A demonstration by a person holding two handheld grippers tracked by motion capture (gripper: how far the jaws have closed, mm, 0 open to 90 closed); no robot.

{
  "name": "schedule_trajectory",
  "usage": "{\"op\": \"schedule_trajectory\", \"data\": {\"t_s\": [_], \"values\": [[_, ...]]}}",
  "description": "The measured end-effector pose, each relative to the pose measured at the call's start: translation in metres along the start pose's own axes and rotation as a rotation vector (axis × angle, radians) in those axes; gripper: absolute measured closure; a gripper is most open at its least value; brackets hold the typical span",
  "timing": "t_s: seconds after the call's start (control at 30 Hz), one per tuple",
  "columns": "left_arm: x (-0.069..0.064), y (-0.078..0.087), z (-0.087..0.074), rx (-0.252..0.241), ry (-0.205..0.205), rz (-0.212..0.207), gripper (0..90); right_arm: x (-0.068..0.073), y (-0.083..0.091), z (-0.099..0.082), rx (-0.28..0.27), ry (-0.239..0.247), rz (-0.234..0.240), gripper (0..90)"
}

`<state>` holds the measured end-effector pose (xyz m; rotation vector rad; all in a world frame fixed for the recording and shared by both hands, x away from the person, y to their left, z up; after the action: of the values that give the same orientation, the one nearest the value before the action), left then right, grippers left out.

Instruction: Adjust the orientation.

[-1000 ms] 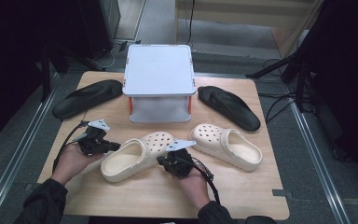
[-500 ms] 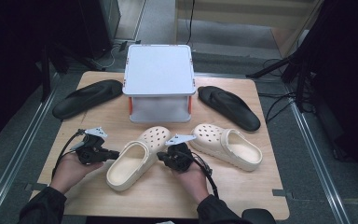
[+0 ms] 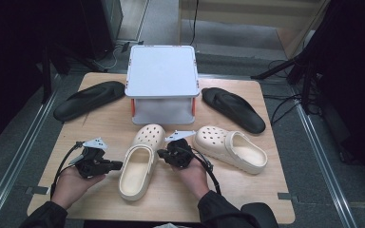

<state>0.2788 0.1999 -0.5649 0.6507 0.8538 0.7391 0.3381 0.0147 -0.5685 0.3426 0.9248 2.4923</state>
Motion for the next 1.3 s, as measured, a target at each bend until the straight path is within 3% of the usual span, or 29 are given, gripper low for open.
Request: {"op": "schedule_trajectory", "data": {"t_s": [0.33,0.5,0.7,0.8,0.9,1.0,1.17,1.3], "values": [[-0.013,-0.007,-0.008,-0.005,-0.004,0.004,88.2,-0.006,-0.005,0.005,0.003,0.003,-0.007,90.0],[-0.008,-0.005,-0.005,-0.014,0.011,0.002,81.2,-0.006,-0.002,0.005,0.002,0.007,-0.002,88.3],[-0.008,0.001,0.0,-0.027,0.016,0.006,65.5,-0.004,0.007,0.005,-0.016,0.023,0.028,79.4],[-0.006,0.004,0.004,-0.038,0.018,0.0,55.7,-0.005,0.014,0.002,-0.019,0.042,0.017,74.4],[-0.006,0.005,0.008,-0.048,0.001,-0.006,49.6,-0.007,0.023,0.0,-0.032,0.027,0.017,70.4],[-0.006,0.005,0.011,-0.051,-0.024,-0.009,49.2,-0.01,0.034,-0.002,-0.034,0.02,0.014,66.9],[-0.001,0.005,0.016,-0.05,-0.01,-0.019,44.5,-0.014,0.052,-0.009,-0.034,0.035,0.01,63.9],[0.002,0.003,0.02,-0.041,-0.03,-0.006,42.1,-0.019,0.066,-0.016,-0.039,0.054,-0.01,63.9]]}}
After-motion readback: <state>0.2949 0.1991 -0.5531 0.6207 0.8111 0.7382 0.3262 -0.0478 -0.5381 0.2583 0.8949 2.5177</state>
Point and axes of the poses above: each handheld gripper's, and its own axes: y roughly backward along the jaws, z roughly out of its top, x roughly to its left, the point moved 8 cm from there along -y, roughly forward along the jaws, and after that the axes turned 13 degrees about y, right-handed, at the moved point
